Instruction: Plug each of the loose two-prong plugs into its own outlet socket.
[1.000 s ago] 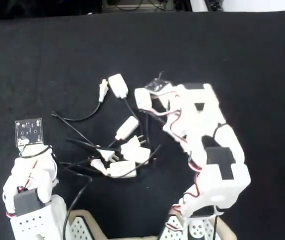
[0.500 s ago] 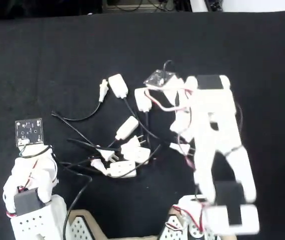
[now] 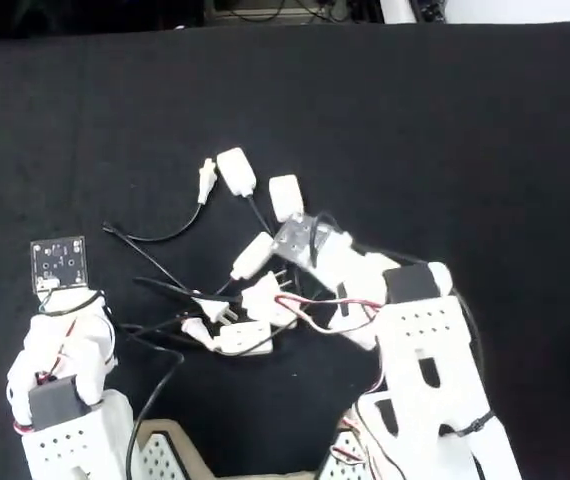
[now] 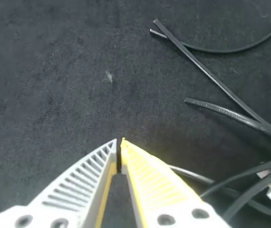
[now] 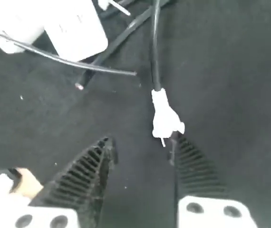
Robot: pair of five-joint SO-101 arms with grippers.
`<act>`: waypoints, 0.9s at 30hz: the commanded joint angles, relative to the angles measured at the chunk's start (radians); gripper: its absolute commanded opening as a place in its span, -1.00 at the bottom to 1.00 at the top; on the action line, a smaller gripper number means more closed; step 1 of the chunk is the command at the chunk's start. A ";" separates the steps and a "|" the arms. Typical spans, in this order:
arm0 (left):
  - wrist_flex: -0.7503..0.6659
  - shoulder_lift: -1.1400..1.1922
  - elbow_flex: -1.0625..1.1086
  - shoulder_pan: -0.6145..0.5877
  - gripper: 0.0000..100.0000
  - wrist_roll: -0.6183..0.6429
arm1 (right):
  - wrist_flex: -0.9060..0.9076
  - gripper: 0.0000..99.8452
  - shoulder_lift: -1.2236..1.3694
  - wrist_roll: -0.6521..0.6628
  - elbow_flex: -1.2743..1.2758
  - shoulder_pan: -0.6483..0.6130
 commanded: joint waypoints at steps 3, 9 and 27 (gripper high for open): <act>-0.026 -0.002 -0.007 0.015 -0.94 -0.009 | 0.003 -0.44 0.151 0.037 -0.150 0.051; -0.026 -0.002 -0.007 0.015 -0.94 -0.009 | 0.009 -0.42 0.463 0.144 -0.337 0.129; -0.026 -0.002 -0.007 0.015 -0.94 -0.009 | -0.035 -0.42 0.857 0.292 -0.492 0.170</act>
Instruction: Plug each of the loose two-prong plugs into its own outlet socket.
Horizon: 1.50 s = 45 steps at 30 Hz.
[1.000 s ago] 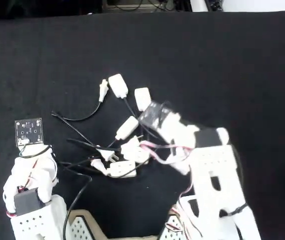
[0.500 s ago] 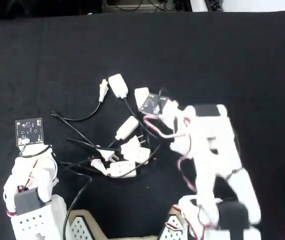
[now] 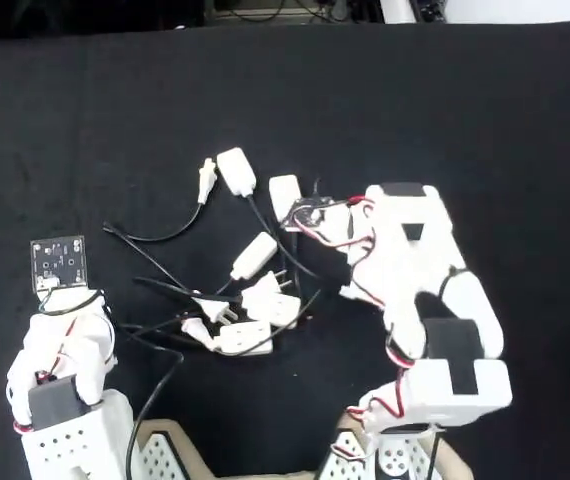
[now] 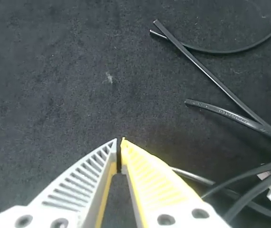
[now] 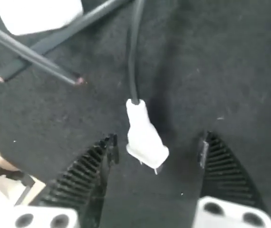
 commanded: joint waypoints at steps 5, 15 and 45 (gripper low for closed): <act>-0.020 -0.002 -0.007 0.015 -0.94 -0.009 | -0.055 -0.48 0.062 0.012 -0.050 0.031; -0.020 -0.002 -0.007 0.015 -0.94 -0.009 | -0.049 -0.90 0.081 0.011 -0.047 0.028; -0.020 -0.002 -0.007 0.016 -0.94 -0.009 | -0.302 -0.98 -0.154 -0.325 0.051 0.028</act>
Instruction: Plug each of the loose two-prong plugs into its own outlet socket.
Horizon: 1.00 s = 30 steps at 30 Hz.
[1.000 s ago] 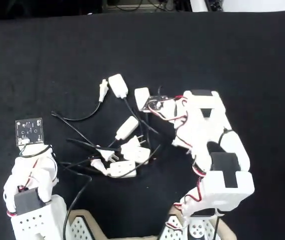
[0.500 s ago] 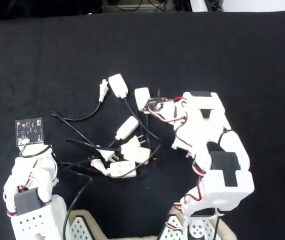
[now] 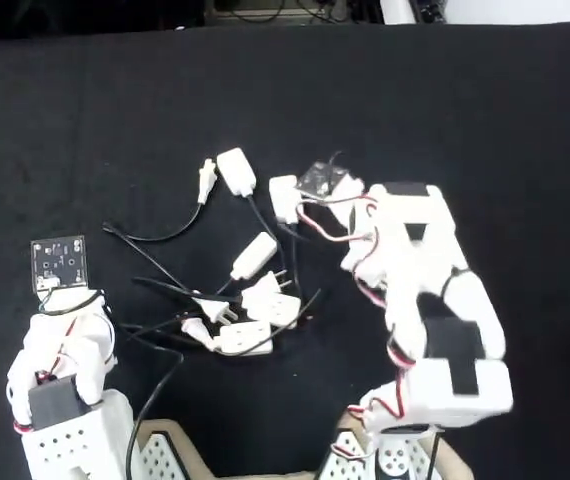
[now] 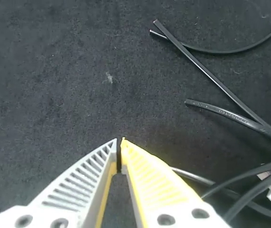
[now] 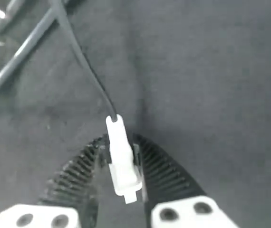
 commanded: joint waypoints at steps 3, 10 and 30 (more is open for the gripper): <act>-0.020 -0.002 -0.007 0.022 -0.94 -0.009 | -0.147 -0.98 -0.160 -0.123 0.081 0.011; -0.020 -0.002 -0.005 0.038 -0.94 -0.009 | -0.167 -0.97 -0.073 -0.132 0.110 0.011; -0.020 -0.002 -0.005 0.038 -0.94 -0.009 | 0.164 -0.79 0.012 -0.127 -0.104 0.014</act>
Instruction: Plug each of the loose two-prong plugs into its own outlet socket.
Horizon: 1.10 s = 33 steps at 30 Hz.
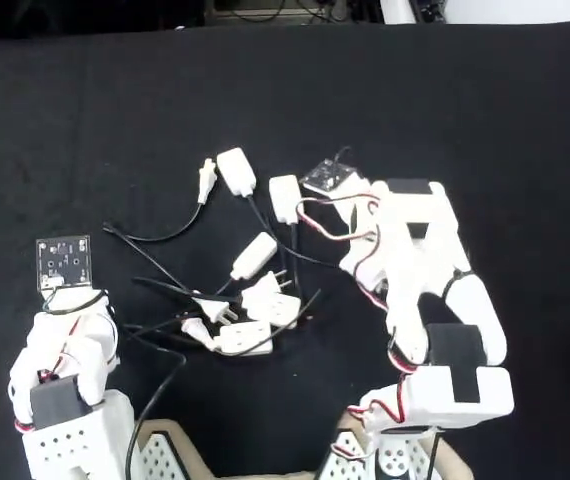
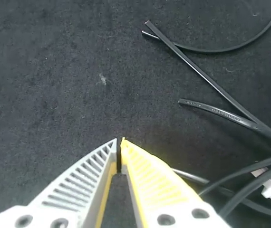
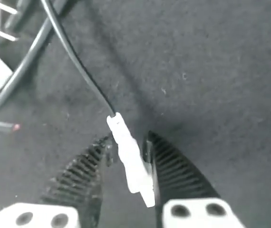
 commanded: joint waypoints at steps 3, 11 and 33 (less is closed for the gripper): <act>-0.020 -0.002 -0.005 0.008 -0.94 -0.009 | 0.011 -0.79 0.005 -0.005 -0.045 0.012; -0.020 -0.002 -0.004 0.008 -0.94 -0.009 | -0.023 -0.98 0.111 0.021 -0.048 0.012; -0.032 -0.002 -0.001 0.010 -0.94 -0.006 | -0.098 -0.98 -0.277 -0.092 0.087 -0.018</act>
